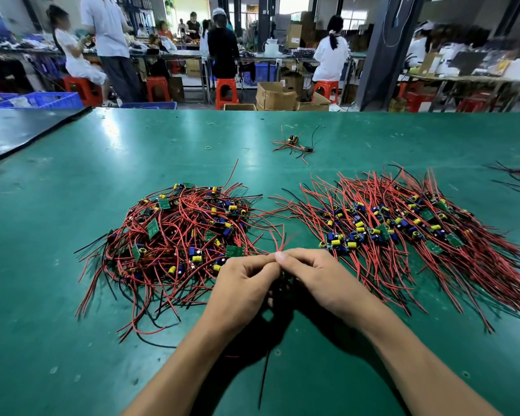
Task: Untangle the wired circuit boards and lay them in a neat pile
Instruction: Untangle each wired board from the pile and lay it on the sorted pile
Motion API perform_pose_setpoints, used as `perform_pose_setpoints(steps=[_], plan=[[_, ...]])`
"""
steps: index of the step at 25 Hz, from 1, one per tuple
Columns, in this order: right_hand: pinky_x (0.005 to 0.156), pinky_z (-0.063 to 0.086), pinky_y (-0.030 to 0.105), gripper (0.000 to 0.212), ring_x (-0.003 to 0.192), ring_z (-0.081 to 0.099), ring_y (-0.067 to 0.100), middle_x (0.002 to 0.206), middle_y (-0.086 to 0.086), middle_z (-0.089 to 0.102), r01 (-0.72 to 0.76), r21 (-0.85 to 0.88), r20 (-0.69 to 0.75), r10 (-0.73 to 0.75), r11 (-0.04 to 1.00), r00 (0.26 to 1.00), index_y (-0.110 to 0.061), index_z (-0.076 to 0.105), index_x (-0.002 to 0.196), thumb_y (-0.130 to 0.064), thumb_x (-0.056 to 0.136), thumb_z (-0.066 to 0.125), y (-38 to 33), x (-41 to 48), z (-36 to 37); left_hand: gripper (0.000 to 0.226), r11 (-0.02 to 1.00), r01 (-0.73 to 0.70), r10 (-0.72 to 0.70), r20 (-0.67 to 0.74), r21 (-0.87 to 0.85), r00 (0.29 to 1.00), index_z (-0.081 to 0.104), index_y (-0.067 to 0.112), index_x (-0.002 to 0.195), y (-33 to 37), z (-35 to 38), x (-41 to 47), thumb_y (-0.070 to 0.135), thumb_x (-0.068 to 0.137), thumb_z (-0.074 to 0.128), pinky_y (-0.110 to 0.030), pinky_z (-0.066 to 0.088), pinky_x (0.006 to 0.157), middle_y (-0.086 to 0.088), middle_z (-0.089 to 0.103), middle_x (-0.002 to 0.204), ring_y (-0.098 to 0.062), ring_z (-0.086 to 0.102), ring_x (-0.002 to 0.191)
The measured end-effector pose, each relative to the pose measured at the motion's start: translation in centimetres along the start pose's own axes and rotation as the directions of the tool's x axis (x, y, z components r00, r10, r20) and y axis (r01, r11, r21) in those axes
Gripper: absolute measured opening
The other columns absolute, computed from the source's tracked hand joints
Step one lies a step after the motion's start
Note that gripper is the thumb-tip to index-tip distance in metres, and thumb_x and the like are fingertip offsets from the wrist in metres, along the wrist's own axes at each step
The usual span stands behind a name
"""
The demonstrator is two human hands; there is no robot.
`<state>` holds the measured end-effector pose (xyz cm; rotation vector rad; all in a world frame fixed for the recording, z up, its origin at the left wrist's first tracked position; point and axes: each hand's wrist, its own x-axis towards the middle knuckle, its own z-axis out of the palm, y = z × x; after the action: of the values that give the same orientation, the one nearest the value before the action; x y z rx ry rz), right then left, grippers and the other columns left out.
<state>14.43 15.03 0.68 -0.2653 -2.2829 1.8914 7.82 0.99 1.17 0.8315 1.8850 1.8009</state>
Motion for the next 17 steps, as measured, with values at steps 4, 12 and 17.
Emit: perform_pose_setpoints(steps=[4,12,17], plan=[[0.090,0.047,0.029,0.018,0.094,0.065,0.015,0.102,-0.003,0.068,-0.014,-0.112,-0.103,0.002,0.994,0.995,-0.030,0.079,0.098,-0.039,0.094,0.065,-0.1,0.0,0.0,0.027,0.992,-0.034,0.036,-0.016,0.119,0.999,0.079,0.017,0.088,-0.5,-0.2,0.1,0.012,0.097,0.053,-0.025,0.042,0.053,-0.015,0.064,0.063,-0.014,0.053,0.052],[0.093,0.053,0.037,0.012,0.094,0.070,0.016,0.101,0.005,0.072,-0.009,0.050,-0.169,0.017,0.999,0.985,-0.021,0.081,0.088,-0.016,0.091,0.070,-0.5,0.1,-0.3,0.027,0.995,0.045,-0.051,0.059,0.093,0.997,0.071,0.000,0.078,-0.5,-0.2,0.3,0.015,0.095,0.055,-0.022,0.044,0.055,-0.023,0.066,0.071,-0.018,0.058,0.059],[0.054,0.038,0.005,0.009,0.055,0.055,-0.009,0.066,-0.024,0.063,0.093,-0.001,-0.395,-0.086,0.996,0.915,-0.018,0.079,0.087,-0.014,0.090,0.072,-0.2,0.6,-1.1,0.028,0.976,0.189,-0.166,0.189,-0.109,0.968,0.072,0.006,0.078,0.0,0.5,0.1,0.010,0.094,0.049,-0.020,0.040,0.046,-0.011,0.066,0.065,-0.019,0.058,0.046]])
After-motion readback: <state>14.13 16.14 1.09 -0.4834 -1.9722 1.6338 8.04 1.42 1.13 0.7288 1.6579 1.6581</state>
